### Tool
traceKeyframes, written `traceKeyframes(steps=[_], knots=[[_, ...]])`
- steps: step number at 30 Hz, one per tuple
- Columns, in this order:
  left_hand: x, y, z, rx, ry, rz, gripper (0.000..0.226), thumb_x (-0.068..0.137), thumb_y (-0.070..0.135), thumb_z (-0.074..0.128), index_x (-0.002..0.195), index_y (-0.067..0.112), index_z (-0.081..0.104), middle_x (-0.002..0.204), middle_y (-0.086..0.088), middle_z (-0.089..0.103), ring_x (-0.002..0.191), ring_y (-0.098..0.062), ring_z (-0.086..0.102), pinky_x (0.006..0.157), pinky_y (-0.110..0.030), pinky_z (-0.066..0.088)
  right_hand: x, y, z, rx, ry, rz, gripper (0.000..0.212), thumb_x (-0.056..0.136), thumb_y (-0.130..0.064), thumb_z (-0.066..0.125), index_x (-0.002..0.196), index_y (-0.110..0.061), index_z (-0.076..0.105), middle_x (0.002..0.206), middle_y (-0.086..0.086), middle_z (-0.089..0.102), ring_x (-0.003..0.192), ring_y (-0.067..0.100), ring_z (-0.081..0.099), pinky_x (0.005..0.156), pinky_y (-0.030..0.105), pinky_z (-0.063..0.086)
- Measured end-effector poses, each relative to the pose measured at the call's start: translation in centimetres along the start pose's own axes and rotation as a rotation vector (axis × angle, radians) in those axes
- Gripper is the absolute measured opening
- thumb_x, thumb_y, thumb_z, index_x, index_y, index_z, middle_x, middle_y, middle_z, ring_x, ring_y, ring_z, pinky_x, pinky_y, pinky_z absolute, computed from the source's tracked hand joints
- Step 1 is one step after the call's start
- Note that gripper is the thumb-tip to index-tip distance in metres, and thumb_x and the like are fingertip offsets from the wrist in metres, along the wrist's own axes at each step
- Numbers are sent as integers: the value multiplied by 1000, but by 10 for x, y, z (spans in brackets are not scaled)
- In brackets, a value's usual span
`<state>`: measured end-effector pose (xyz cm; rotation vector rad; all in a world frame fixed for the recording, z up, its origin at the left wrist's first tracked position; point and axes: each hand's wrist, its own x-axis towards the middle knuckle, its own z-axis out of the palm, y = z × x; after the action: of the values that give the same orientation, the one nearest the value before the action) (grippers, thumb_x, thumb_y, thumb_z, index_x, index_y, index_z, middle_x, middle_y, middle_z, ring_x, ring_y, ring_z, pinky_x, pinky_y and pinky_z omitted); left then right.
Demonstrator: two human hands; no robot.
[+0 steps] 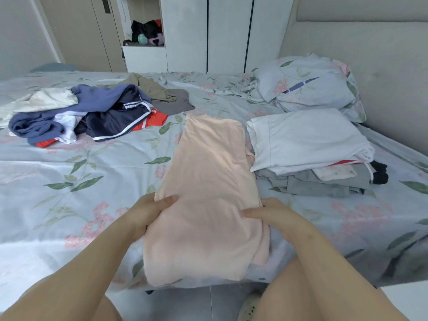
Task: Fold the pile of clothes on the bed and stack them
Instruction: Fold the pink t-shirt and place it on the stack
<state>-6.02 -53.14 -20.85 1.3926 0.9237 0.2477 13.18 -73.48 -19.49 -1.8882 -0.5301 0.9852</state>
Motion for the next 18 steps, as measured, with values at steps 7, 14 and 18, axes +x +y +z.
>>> traceKeyframes(steps=[7, 14, 18], knots=[[-10, -2, -6, -42, -80, -45, 25, 92, 26, 59, 109, 9, 66, 97, -9, 74, 84, -22, 72, 73, -34, 54, -5, 5, 3, 76, 97, -65, 14, 85, -1, 62, 94, -11, 66, 89, 0, 66, 77, 9, 60, 62, 16, 45], [-11, -7, 5, 2, 62, 19, 21, 86, 28, 67, 105, 18, 65, 95, -5, 73, 86, -26, 69, 71, -34, 54, -10, 34, 14, -213, 664, -280, 28, 86, -19, 63, 67, -12, 43, 70, 4, 49, 69, 22, 46, 57, 31, 30], [-15, -9, 7, 16, 75, 30, 22, 84, 30, 69, 103, 20, 65, 96, -4, 73, 87, -26, 69, 71, -34, 53, -21, 49, 27, -277, 542, -182, 28, 84, -35, 66, 71, -14, 51, 71, -1, 58, 71, 18, 55, 61, 31, 39]])
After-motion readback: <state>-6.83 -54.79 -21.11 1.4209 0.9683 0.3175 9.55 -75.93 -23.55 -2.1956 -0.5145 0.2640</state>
